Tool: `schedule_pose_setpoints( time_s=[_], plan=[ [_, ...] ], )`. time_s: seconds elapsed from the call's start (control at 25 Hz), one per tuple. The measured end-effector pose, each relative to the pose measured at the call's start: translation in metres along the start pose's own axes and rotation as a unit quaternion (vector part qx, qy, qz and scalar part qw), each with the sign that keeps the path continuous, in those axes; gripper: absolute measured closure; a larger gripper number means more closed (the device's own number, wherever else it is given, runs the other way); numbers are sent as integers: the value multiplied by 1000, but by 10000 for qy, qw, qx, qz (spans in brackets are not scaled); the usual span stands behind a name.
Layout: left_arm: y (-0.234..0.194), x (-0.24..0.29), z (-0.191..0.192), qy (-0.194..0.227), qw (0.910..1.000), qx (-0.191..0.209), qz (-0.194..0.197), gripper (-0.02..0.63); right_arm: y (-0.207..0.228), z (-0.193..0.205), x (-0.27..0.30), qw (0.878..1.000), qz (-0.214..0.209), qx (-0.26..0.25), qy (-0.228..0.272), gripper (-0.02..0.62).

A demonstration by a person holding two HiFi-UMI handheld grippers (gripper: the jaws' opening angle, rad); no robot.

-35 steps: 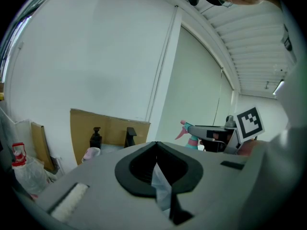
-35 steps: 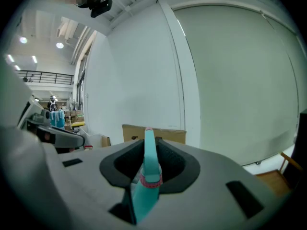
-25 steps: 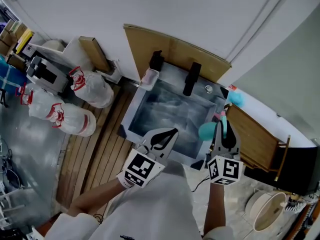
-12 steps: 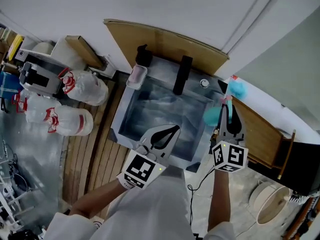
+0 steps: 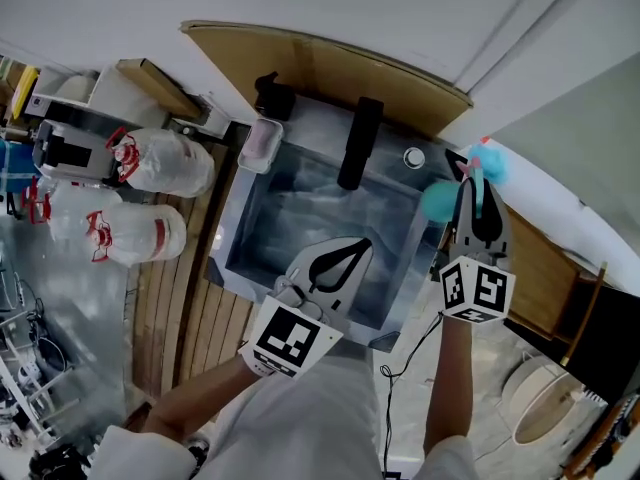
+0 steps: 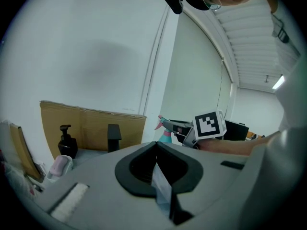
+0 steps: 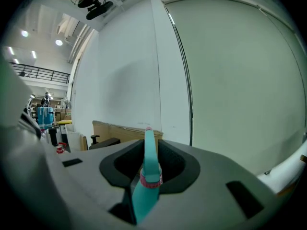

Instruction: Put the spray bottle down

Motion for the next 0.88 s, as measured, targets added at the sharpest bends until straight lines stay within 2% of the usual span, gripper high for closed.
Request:
schedule_pose_setpoints(
  time_s=[0.44, 0.6, 0.88],
  plan=[
    [2, 46, 8, -114, 9999, -9, -23, 601, 35, 20, 52, 9991, -146, -395, 47, 514],
    [6, 51, 12, -226, 9997, 113, 39, 601, 44, 26, 61, 9979, -191, -602, 147, 514],
    [13, 53, 26, -423, 9989, 179, 71, 601, 55, 38, 65, 9979, -280, -462, 350, 514]
  ],
)
Point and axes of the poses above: the fingertips, and each gripper's own axes: x forward along the fingers, y to its right, z out of its underside, the point moved 10 cm from there along -x, backward along the fingers, and after that the axes turned 15 degrees about -z, right-handed, at the moved point
